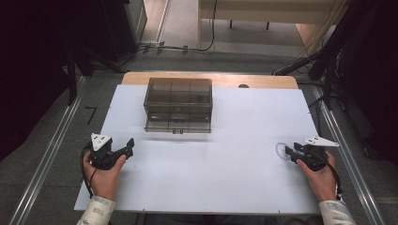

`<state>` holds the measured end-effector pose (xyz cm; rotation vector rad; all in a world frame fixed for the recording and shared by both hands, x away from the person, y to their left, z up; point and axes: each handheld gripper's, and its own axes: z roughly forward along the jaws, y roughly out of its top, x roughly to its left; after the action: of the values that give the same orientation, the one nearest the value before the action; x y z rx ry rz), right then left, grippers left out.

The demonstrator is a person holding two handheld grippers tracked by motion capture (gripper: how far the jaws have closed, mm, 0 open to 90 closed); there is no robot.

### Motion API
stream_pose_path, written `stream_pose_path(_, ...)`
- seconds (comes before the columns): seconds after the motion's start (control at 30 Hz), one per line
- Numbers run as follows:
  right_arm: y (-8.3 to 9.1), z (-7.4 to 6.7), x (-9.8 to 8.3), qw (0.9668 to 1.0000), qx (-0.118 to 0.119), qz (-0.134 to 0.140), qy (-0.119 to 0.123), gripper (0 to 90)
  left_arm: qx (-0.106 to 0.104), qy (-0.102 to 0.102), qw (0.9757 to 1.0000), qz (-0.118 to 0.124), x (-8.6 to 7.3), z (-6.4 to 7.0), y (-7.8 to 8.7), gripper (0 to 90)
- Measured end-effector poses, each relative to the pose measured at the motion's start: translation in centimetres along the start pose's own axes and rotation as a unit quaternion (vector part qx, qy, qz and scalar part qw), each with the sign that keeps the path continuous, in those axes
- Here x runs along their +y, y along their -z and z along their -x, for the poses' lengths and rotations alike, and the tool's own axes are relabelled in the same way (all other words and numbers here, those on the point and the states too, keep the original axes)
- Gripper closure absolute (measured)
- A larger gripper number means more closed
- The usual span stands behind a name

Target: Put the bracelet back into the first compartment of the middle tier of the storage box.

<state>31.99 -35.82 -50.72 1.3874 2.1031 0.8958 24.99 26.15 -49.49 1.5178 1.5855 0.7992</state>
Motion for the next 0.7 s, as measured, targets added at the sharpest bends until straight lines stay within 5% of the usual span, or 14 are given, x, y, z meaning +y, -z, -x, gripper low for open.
stream_pose_path(0.7, -0.13, -0.13, 0.17, 0.9998, 0.009, -0.005, -0.015, 80.7, -0.002, 0.0, 1.0, -0.001, -0.02, -0.02, -0.04, 18.7)
